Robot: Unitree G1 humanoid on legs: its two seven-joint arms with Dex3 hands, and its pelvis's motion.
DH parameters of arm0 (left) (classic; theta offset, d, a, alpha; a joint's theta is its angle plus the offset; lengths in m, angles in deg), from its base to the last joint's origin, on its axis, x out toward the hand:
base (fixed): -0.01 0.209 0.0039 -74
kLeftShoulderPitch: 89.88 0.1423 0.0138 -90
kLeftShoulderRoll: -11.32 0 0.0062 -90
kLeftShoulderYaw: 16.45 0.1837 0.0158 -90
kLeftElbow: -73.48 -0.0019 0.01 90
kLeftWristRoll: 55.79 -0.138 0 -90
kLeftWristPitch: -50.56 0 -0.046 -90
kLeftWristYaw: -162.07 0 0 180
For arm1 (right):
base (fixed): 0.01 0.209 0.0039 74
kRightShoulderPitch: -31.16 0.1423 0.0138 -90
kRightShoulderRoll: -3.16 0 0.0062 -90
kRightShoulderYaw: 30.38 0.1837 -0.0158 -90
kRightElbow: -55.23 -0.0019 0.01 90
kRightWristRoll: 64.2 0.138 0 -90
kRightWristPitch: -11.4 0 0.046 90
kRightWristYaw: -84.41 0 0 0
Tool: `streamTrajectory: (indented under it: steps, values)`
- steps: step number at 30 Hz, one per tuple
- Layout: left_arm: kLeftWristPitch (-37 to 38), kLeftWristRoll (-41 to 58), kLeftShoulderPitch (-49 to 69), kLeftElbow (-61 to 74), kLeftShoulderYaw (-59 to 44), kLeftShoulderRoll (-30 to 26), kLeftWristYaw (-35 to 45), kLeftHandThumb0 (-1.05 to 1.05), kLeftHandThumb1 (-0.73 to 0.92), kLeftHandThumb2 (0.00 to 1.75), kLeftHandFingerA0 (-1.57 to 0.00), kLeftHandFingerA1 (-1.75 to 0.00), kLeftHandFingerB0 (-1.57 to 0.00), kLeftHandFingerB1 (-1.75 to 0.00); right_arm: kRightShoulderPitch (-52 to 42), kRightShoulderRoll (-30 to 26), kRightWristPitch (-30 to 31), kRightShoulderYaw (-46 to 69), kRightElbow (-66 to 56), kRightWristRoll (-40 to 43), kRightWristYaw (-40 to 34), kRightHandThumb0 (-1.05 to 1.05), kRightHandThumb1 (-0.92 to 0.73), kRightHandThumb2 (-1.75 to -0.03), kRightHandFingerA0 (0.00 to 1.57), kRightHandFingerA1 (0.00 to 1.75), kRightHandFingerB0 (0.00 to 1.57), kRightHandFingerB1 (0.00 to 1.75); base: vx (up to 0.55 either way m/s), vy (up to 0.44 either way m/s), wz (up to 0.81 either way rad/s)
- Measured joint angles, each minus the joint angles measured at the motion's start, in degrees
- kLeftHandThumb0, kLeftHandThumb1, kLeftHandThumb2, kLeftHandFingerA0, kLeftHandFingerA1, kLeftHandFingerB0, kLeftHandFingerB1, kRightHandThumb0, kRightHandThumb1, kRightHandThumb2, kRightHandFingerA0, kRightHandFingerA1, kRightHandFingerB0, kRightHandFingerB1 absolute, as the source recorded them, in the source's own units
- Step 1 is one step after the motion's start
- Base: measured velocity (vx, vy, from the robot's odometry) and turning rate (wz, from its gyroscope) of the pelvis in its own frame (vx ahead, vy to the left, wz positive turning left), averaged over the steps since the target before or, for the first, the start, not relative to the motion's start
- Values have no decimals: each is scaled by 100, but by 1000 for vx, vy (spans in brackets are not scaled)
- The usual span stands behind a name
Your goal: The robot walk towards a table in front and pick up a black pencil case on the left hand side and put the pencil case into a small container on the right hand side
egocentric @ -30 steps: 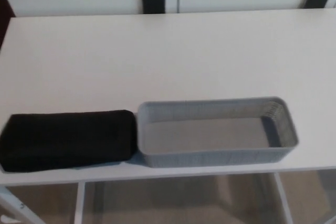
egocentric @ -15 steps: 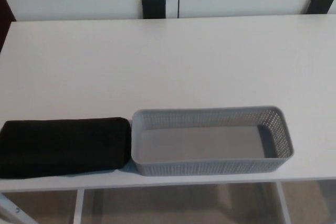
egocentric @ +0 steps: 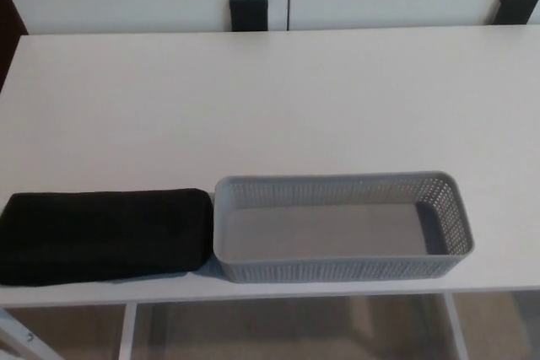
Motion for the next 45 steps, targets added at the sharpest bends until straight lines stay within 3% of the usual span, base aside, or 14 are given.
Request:
streamTrajectory:
  steps: [1, 5, 7, 11, 12, 13, 14, 17, 18, 20, 21, 31, 40, 45]
  values:
    - [7, 27, 132, 227, 0, -55, 36, -74, 50, 57, -14, -30, -18, -28, 3, 0, 0, 0, 1, 0, 0, -24, -67, -60, 63, 49, 44, 39, 0, 0, 0]
    - [26, 196, 698, 1266, -73, -310, 198, -88, 57, 58, -13, -33, -19, -27, 17, 1, 1, -2, 4, 0, 0, -25, -66, -60, 63, 50, 44, 39, 0, 0, 0]
    - [33, 304, 906, 1690, -140, -415, 262, -91, 76, 64, -25, -37, -24, -30, 22, 1, 1, -3, 5, 0, 0, -25, -66, -60, 61, 48, 43, 39, 0, 0, 0]
    - [132, 630, 1231, 2674, -379, -612, 397, -93, 67, 61, -24, -40, -21, -29, 37, 1, 1, -6, 18, 0, 0, -34, -58, -71, 56, 54, 41, 46, 0, 0, 0]
    - [166, 728, 1273, 2944, -458, -650, 417, -88, 64, 61, -14, -33, -18, -27, 40, 1, 1, -7, 21, 0, 0, -26, -65, -59, 62, 49, 45, 39, 0, 0, 0]
    - [193, 807, 1281, 3132, -520, -678, 425, -39, 26, 92, -1, -51, 0, -48, 41, 1, 1, -7, 22, 0, 0, -34, -56, -71, 57, 55, 41, 46, 0, 0, 0]
    - [227, 916, 1239, 3377, -630, -744, 417, -78, 45, 85, -5, -34, -10, -37, 42, 1, 2, -7, 24, 1, 0, -26, -64, -59, 60, 49, 44, 39, 0, 0, 0]
    - [280, 1168, 1049, 3837, -877, -877, 378, -78, 45, 85, -5, -34, -10, -37, 49, 1, 2, -8, 28, 2, 1, -26, -64, -59, 60, 49, 44, 39, 0, 0, 0]
    - [296, 1260, 976, 3987, -961, -917, 365, -37, 18, 84, -1, -51, 0, -49, 51, 1, 1, -8, 31, 2, 1, -26, -65, -59, 62, 51, 45, 41, 0, 0, 0]
    - [307, 1416, 762, 4239, -1126, -993, 316, -35, 19, 83, -1, -51, 0, -49, 59, 1, 0, -8, 41, 2, 3, -25, -65, -59, 63, 51, 46, 41, 0, 0, 0]
    - [307, 1481, 631, 4347, -1214, -1016, 287, -66, 40, 80, -5, -46, -1, -35, 60, 1, 1, -8, 53, 3, 5, -26, -65, -59, 63, 52, 46, 41, 0, 0, 0]
    - [155, 2104, -1874, 5434, -2422, -1096, -300, -59, 37, 77, -2, -20, -5, -22, 127, -71, -16, -27, 145, -7, 58, -27, -66, -59, 60, 49, 46, 41, 0, 0, 0]
    - [-319, 1304, -2907, 4554, -2044, -1309, -325, -62, 38, 77, -2, -22, -7, -24, 131, -183, -31, -115, 147, -60, 73, -26, -66, -59, 61, 49, 47, 41, 0, 0, 0]
    - [-373, 819, -2979, 4061, -1666, -1395, -323, -70, 43, 81, 0, -5, -6, -11, 126, -182, -32, -131, 155, -64, 74, -27, -67, -59, 63, 50, 48, 41, 0, 0, 0]
